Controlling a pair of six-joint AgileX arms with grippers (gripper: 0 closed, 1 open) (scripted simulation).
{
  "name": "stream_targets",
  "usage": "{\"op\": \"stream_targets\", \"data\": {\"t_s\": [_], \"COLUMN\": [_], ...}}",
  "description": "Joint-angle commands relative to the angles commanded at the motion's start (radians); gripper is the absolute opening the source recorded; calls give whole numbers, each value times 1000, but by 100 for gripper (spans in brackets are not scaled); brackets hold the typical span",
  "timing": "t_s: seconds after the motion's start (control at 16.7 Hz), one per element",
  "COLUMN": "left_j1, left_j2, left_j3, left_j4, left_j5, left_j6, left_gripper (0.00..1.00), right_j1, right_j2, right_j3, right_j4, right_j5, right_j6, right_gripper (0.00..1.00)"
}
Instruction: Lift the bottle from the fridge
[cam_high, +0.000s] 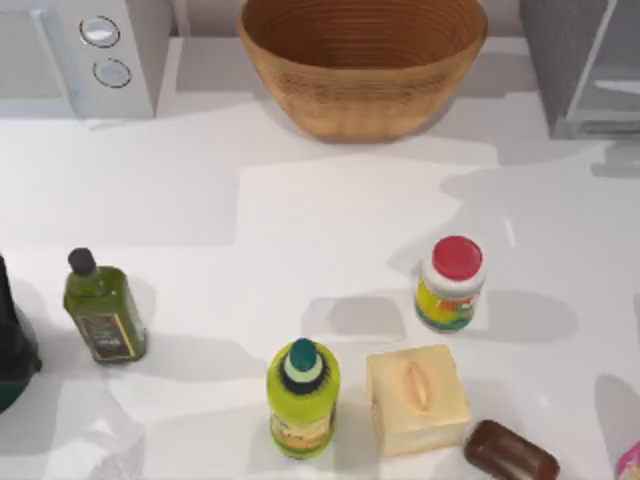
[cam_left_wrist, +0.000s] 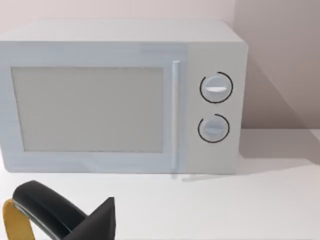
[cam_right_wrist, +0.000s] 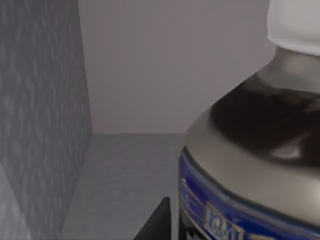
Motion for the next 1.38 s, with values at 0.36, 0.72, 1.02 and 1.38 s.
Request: {"op": "stream_targets", "data": {"t_s": [0.36,0.72,1.02,1.38], "left_j1": [0,0,0,0], "left_j2": [0,0,0,0], "left_j3": [0,0,0,0], "left_j4": [0,0,0,0], "left_j5": [0,0,0,0], "left_j6": [0,0,0,0], "left_gripper": [100,100,100,100], "right_j1": [63,137,186,200], "right_j2": [-588,-1269,-1589,-1656], "right_j3": [-269,-550,-720,-760], "right_j4": [-286,-586,-769,-812], "right_j5": [60,126,165,174], "right_j6": [-2,4,-3,-7], "right_gripper": [0,0,0,0]}}
